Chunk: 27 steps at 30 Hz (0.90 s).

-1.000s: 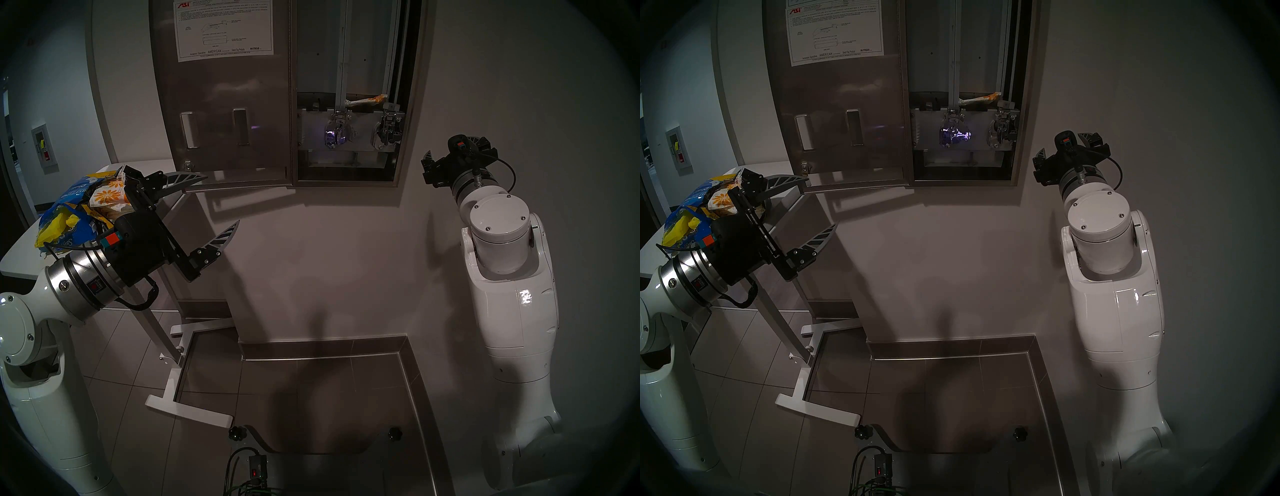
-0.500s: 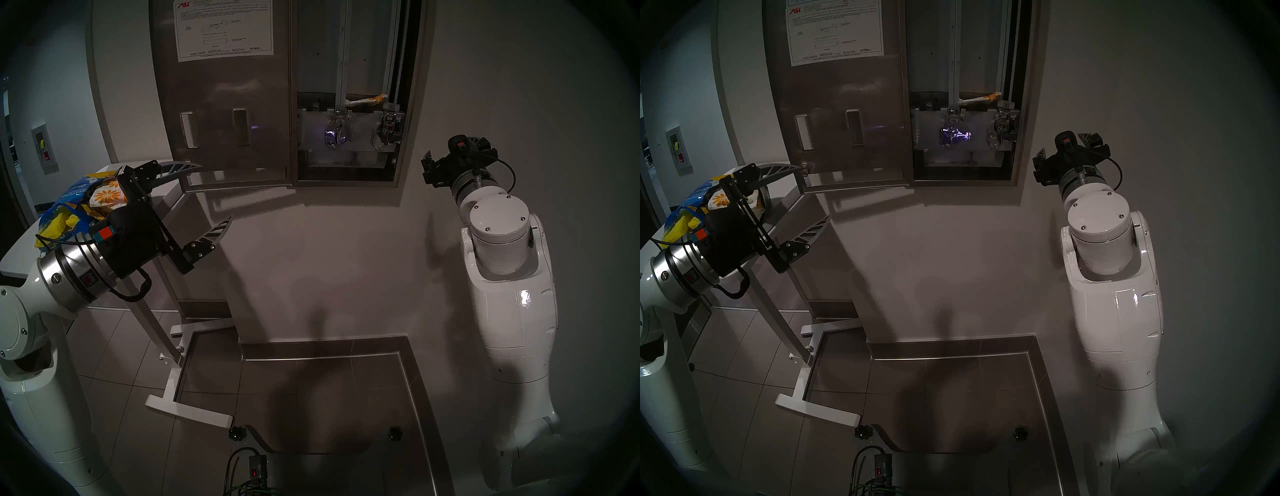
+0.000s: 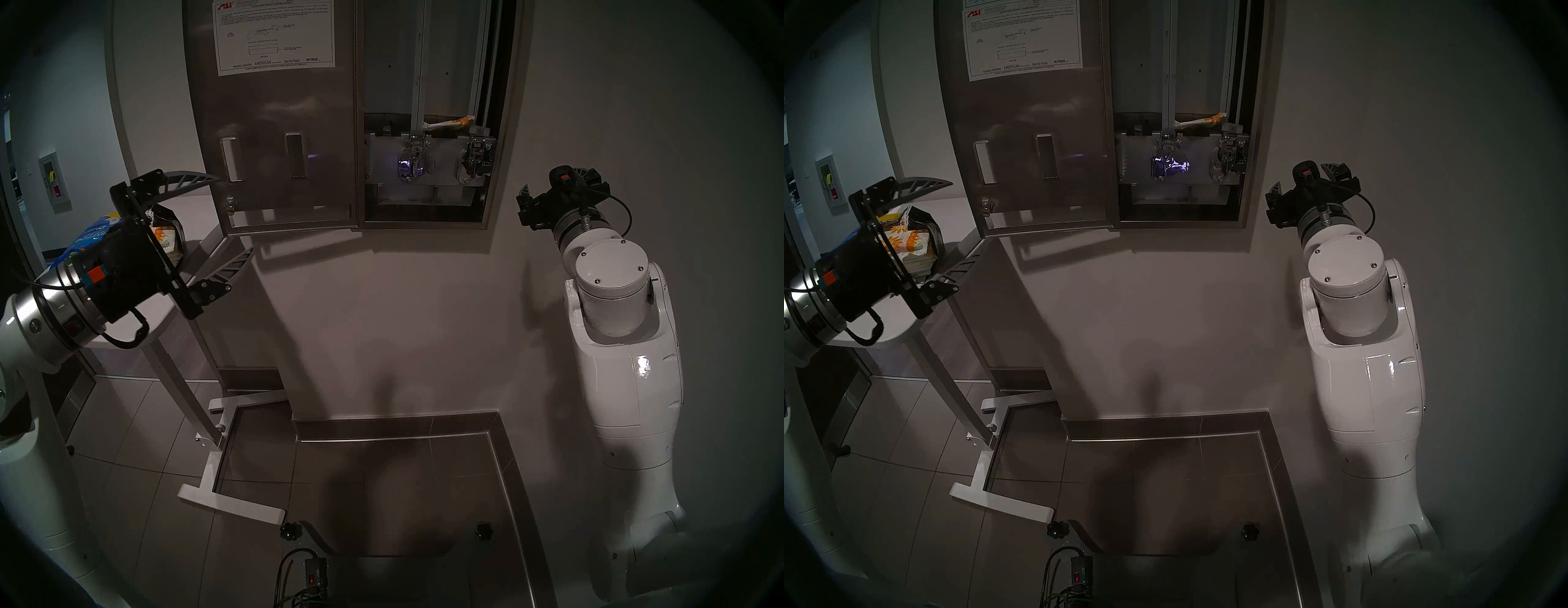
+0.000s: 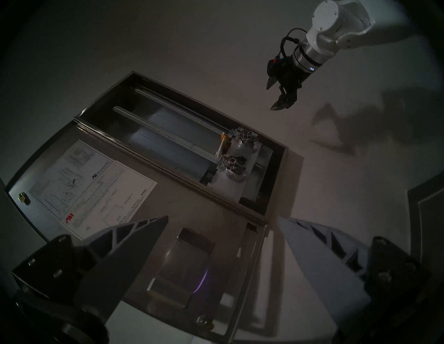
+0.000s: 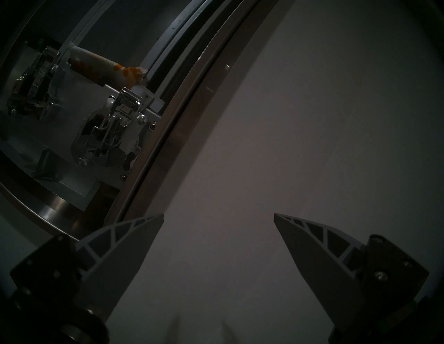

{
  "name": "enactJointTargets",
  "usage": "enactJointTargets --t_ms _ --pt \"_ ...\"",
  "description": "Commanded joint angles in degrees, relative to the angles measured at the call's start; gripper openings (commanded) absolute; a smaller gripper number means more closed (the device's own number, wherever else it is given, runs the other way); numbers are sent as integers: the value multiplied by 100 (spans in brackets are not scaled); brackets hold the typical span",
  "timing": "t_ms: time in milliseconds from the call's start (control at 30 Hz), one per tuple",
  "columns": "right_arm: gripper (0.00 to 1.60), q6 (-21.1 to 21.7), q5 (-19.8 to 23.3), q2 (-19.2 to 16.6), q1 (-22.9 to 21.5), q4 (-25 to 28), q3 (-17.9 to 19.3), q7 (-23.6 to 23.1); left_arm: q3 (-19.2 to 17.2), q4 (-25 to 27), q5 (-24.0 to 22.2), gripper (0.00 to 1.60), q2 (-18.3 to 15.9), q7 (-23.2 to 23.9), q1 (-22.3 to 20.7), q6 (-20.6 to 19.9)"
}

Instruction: Open the dispenser door, put the pads inside, close the door

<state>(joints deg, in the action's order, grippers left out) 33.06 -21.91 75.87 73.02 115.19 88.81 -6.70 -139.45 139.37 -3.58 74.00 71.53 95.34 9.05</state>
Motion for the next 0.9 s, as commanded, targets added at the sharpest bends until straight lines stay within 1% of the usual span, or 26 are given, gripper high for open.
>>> enactJointTargets --t_ms 0,33,67,100,133,167,200,233,267,300,333,433,467,500,667,800,867 --pt "160 -83 -17 -18 -143 152 20 39 -692 63 73 160 -539 188 -304 279" --pt "160 -83 -17 -18 -143 152 20 39 -864 63 85 160 -671 227 -265 318" --pt "160 -85 -18 -18 -143 152 20 40 -989 63 89 160 -724 299 -264 349" --pt "160 -85 -18 -18 -143 152 20 39 -999 63 196 160 -733 323 -303 420" --pt "160 -87 -18 -18 -143 153 20 40 -1232 63 170 160 -821 416 -252 461" --pt "160 -88 -18 -18 -143 153 21 40 -1305 63 260 160 -861 455 -252 503" --pt "160 -89 -18 -18 -143 153 21 40 -1316 63 328 160 -881 478 -269 511" --pt "160 -90 -18 -18 -143 153 21 40 -1570 63 358 160 -933 585 -214 553" --pt "160 -92 -18 -18 -143 153 21 41 -1497 63 490 160 -951 596 -261 572" --pt "160 -93 -19 -18 -143 153 21 41 -1728 63 515 160 -981 681 -212 621" --pt "160 -95 -19 -18 -143 154 21 42 -1755 63 615 160 -1001 732 -232 651" --pt "160 -102 -19 -17 -143 154 22 44 -2111 63 797 160 -1063 931 -158 826" --pt "160 -104 -20 -17 -142 154 22 45 -2132 63 862 160 -1072 982 -175 873" --pt "160 -106 -20 -17 -142 154 22 45 -2289 63 910 160 -1084 1053 -125 947" --pt "160 -119 -21 -15 -141 155 24 48 -2541 -63 1256 160 -1018 1317 -116 1381" --pt "160 -129 -22 -14 -140 154 25 51 -2555 -181 1385 160 -919 1347 -219 1555" --pt "160 -132 -22 -13 -139 154 25 52 -2555 -232 1460 160 -883 1347 -203 1612"
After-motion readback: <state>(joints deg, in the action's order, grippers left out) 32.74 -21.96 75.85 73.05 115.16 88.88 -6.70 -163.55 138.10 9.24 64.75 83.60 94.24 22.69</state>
